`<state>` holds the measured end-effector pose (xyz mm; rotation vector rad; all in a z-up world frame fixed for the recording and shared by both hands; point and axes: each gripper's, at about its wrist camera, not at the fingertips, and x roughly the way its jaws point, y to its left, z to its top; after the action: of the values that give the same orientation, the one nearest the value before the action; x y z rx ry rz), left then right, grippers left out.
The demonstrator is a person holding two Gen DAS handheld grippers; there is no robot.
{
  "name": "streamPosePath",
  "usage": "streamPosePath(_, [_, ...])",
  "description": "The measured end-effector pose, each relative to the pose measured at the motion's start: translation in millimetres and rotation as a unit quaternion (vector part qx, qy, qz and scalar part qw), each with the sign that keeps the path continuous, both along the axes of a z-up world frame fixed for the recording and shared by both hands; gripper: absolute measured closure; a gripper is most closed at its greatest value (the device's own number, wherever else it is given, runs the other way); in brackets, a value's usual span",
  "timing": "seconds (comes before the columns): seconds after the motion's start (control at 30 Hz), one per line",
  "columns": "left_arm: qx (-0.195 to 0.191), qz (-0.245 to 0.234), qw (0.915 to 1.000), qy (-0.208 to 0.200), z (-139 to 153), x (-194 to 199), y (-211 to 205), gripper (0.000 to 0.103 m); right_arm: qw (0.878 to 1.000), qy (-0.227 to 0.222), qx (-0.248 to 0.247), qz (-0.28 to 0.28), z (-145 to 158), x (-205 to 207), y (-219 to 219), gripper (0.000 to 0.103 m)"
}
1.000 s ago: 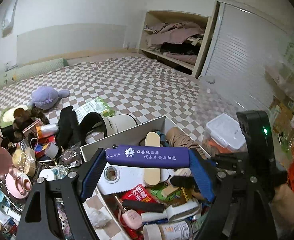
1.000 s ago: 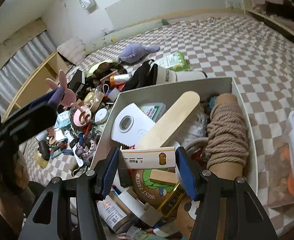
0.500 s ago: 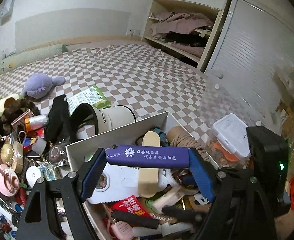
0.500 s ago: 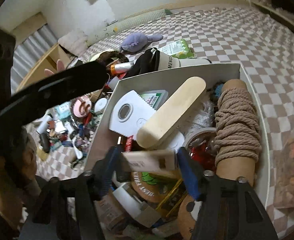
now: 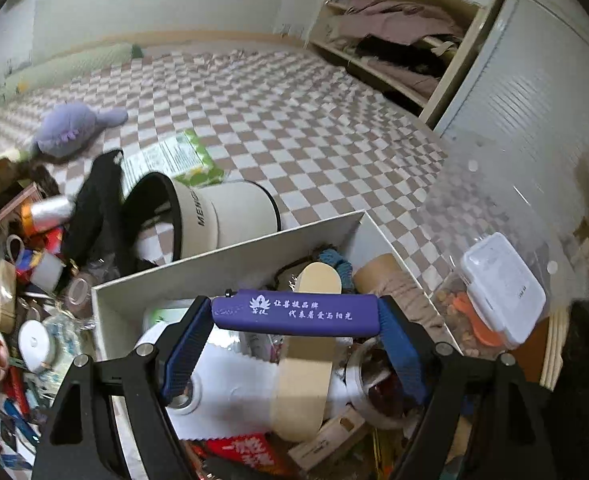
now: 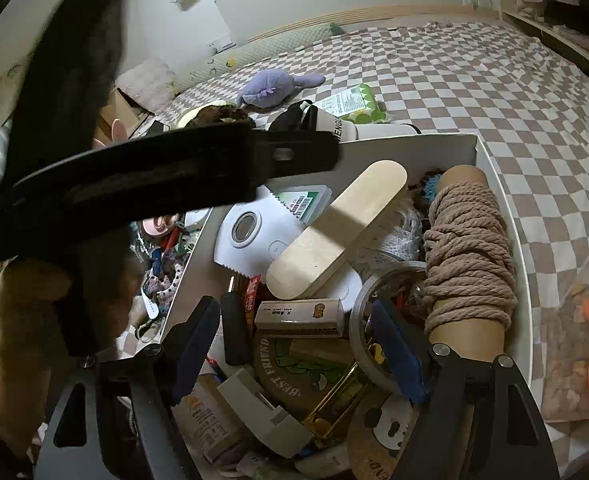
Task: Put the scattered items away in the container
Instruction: 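Lower both grippers into the SHOES box and open them to release the items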
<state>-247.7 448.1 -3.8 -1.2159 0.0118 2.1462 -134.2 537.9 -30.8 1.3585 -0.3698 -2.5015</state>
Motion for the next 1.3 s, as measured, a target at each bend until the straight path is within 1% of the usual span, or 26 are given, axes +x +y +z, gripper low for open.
streamPosePath(0.07, [0.002,0.006,0.9998,-0.019,-5,-7,4,0.021,1.0,0.001,0.0,0.001,0,1,-1,0.024])
streamPosePath(0.17, [-0.006,0.015,0.9996,-0.025,-10,-12,7,0.021,1.0,0.001,0.001,0.004,2,3,-1,0.024])
streamPosePath(0.3, [-0.01,0.035,0.999,-0.027,-14,-18,5,0.021,1.0,0.006,0.014,0.006,5,5,-3,0.024])
streamPosePath(0.33, [-0.012,0.04,0.9988,-0.027,-16,-19,4,0.019,1.0,0.006,0.013,0.006,5,6,-3,0.024])
streamPosePath(0.37, [-0.015,0.045,0.9985,-0.027,-17,-21,4,0.016,1.0,0.007,0.013,0.007,6,6,-3,0.024])
streamPosePath(0.4, [-0.014,0.048,0.9984,-0.027,-19,-22,3,0.006,1.0,0.008,0.013,0.008,7,7,-3,0.024])
streamPosePath(0.43, [-0.012,0.052,0.9982,-0.026,-20,-23,2,0.004,1.0,0.008,0.013,0.008,8,8,-3,0.024])
streamPosePath(0.73, [-0.015,0.048,0.9987,-0.01,-15,-18,-4,0.004,1.0,0.008,0.014,0.002,12,15,2,0.024])
streamPosePath(0.83, [-0.017,0.042,0.999,0.003,-10,-13,-6,0.004,1.0,0.008,0.015,0.002,12,16,1,0.024])
streamPosePath(0.9, [-0.017,0.037,0.9991,0.012,-6,-8,-9,0.004,1.0,0.006,0.015,0.004,-2,-19,-8,0.024])
streamPosePath(1.0, [-0.012,0.032,0.9992,0.021,-1,-1,-14,0.004,1.0,0.006,0.016,0.007,-3,-22,-11,0.024])
streamPosePath(1.3, [0.005,0.038,0.9982,0.047,17,13,-50,0.003,1.0,0.008,0.017,-0.005,-4,-36,-12,0.024])
